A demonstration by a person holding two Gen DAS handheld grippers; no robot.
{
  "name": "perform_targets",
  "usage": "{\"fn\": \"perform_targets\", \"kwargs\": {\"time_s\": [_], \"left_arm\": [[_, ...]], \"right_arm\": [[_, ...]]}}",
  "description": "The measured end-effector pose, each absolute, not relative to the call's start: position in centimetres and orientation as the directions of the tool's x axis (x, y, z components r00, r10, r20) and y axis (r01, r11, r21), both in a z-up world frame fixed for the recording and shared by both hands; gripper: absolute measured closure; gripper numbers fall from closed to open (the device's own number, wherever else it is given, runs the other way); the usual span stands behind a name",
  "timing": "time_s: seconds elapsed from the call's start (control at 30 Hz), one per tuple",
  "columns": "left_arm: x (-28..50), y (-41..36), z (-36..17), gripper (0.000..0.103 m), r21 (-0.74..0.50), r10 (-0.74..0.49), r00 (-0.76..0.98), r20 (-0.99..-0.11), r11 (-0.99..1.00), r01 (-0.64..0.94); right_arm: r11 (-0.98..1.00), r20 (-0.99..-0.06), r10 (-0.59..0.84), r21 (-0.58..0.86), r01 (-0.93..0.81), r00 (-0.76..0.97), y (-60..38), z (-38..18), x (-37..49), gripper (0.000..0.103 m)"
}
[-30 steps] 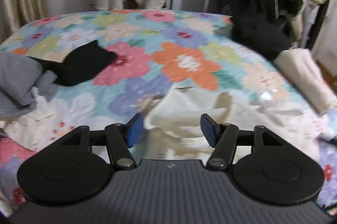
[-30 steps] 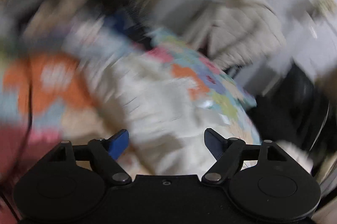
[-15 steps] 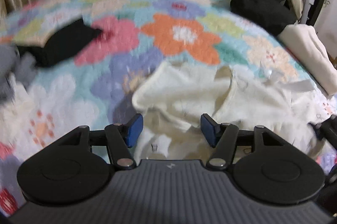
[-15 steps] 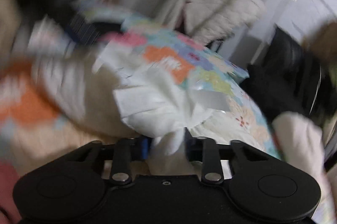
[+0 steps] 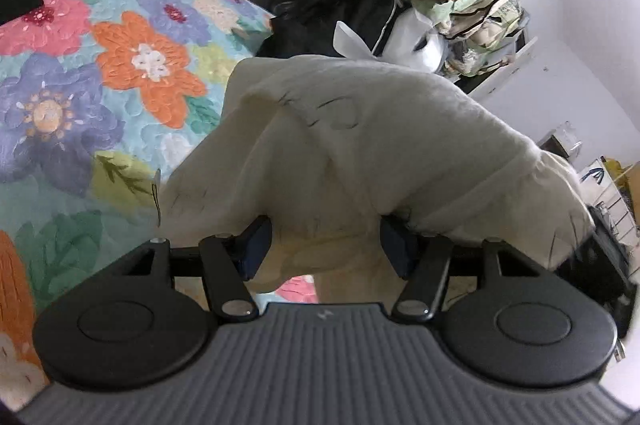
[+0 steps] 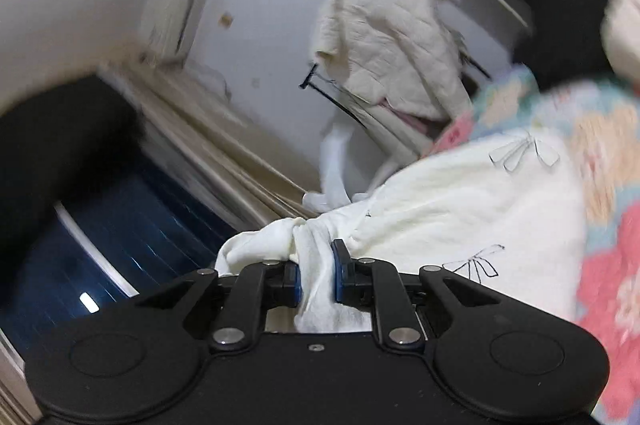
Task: Fold clothes
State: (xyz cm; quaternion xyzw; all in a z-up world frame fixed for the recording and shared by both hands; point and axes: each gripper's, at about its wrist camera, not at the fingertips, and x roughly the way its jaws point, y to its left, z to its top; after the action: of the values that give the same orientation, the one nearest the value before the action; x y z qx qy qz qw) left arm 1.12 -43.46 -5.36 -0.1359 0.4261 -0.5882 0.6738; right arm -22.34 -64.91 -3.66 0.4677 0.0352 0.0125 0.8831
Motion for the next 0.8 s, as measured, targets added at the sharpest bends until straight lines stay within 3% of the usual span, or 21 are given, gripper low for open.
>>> {"fn": "perform_targets", "kwargs": {"time_s": [0.17,0.27,0.37,0.43,0.5,0.57,0.63,0.7,0.8], "left_arm": [[0.6,-46.1,-6.4,0.044,-0.613,-0.918,-0.022,-0.396,0.247,0.75],[0.2,-47.3,-5.6,0.044,-0.57,-0.946,-0.047,-0.322,0.153,0.807],[2.0,-47.6,-8.2,0.035,-0.66,-0.876,-0.149,-0.459,0.224,0.717],[3.5,-46.4,-11.9,0.035,-0.679,-0.749,-0.195,-0.634,0.417,0.605],[4.8,-43.8,-12.9,0.056,-0.689,-0.712,-0.197,-0.674,0.51,0.515],[6.1,-41.1,-13.7,0.063,-0.69,-0.682,-0.199,-0.704,0.588,0.422],[6.5,-39.9,-11.8,0.062,-0.609,-0.66,-0.094,-0.746,0.617,0.5],[5.9,-39.4,-9.9,0.052,-0.512,-0.647,0.021,-0.762,0.622,0.593],[5.7,-39.2,-8.1,0.046,-0.499,-0.681,0.067,-0.729,0.596,0.629]], "right_arm": [[0.54,-0.04,0.01,0.841,0.029,0.999,-65.8,-5.4,-23.3,0.085],[0.779,-0.049,-0.003,0.626,0.033,0.999,-62.8,-3.0,-22.3,0.085],[0.951,-0.187,-0.016,0.301,0.073,0.982,-59.5,-2.1,-20.5,0.085],[0.952,-0.303,0.012,0.296,0.082,0.953,-58.9,-4.9,-18.7,0.085],[0.946,-0.401,0.051,0.314,0.085,0.915,-58.1,-7.6,-17.1,0.085],[0.954,-0.466,0.084,0.294,0.065,0.881,-56.3,-9.2,-16.1,0.085],[0.961,-0.528,0.114,0.275,0.042,0.841,-54.5,-10.7,-15.1,0.082],[0.983,-0.572,0.087,0.182,0.022,0.815,-53.2,-10.0,-14.9,0.082],[0.995,-0.611,0.051,0.097,0.011,0.79,-52.1,-8.4,-15.9,0.08]]}}
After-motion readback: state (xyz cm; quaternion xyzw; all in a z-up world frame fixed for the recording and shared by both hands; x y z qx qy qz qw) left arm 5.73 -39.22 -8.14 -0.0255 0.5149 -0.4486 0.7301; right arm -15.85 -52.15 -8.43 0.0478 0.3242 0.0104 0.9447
